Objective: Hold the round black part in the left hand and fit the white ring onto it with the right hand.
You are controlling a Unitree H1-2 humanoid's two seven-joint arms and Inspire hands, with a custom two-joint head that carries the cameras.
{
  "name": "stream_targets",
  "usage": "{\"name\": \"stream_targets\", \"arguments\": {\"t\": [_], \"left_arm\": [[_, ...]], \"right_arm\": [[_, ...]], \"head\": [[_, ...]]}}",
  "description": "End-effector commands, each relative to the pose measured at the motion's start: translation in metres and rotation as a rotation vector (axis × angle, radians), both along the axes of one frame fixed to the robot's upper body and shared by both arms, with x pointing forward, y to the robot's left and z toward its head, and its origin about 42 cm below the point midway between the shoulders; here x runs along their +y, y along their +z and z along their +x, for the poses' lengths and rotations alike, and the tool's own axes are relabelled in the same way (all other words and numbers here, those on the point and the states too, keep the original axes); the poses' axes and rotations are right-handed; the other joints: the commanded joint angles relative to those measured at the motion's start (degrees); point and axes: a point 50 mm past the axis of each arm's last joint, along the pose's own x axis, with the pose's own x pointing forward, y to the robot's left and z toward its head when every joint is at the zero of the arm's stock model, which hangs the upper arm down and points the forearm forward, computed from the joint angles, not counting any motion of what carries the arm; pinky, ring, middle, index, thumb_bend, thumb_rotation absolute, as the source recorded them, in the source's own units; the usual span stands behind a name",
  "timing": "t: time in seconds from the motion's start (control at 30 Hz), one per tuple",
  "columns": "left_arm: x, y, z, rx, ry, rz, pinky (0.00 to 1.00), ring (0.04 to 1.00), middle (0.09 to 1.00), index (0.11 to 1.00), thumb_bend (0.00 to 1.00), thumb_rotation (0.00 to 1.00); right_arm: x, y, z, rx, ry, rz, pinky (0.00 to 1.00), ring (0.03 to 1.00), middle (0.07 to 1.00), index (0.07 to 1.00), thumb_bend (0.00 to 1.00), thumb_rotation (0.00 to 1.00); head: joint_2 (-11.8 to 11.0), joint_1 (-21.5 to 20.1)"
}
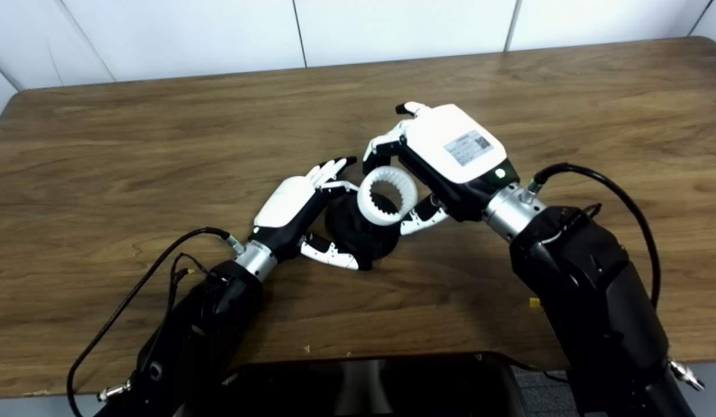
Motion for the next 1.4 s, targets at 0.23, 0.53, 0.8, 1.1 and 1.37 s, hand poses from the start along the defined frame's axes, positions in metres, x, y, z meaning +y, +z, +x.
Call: {"name": "stream_targets", "arguments": {"t": [0.23,0.53,0.8,1.1,1.37], "left_arm": [[-0.006,-0.023,-0.012,0.070,-0.028,0.093,1.00,1.000,1.000,0.631,1.00,0.37],[-0.005,-0.021,-0.012,0.073,-0.028,0.091,1.00,1.000,1.000,0.633,1.00,0.37],[-0.005,-0.019,-0.012,0.073,-0.025,0.096,1.00,1.000,1.000,0.637,1.00,0.38],[-0.004,-0.019,-0.012,0.054,-0.028,0.099,1.00,1.000,1.000,0.634,1.00,0.36],[-0.006,-0.018,-0.013,0.065,-0.025,0.095,1.00,1.000,1.000,0.641,1.00,0.34]], "right_arm": [[0.009,0.015,0.011,-0.068,0.034,-0.015,0.94,0.707,0.576,0.496,0.51,0.17],[0.015,0.014,0.017,-0.065,0.054,-0.017,0.96,0.703,0.572,0.495,0.51,0.17],[0.017,0.008,0.021,-0.041,0.060,-0.013,0.96,0.705,0.574,0.495,0.51,0.16],[0.024,-0.008,0.023,-0.013,0.073,-0.026,0.93,0.703,0.569,0.494,0.51,0.16],[0.029,-0.017,0.023,0.009,0.084,-0.044,0.93,0.707,0.574,0.495,0.51,0.16]], "head": [[0.32,0.06],[0.55,0.29],[0.95,0.44],[1.28,1.27],[1.49,1.37]]}}
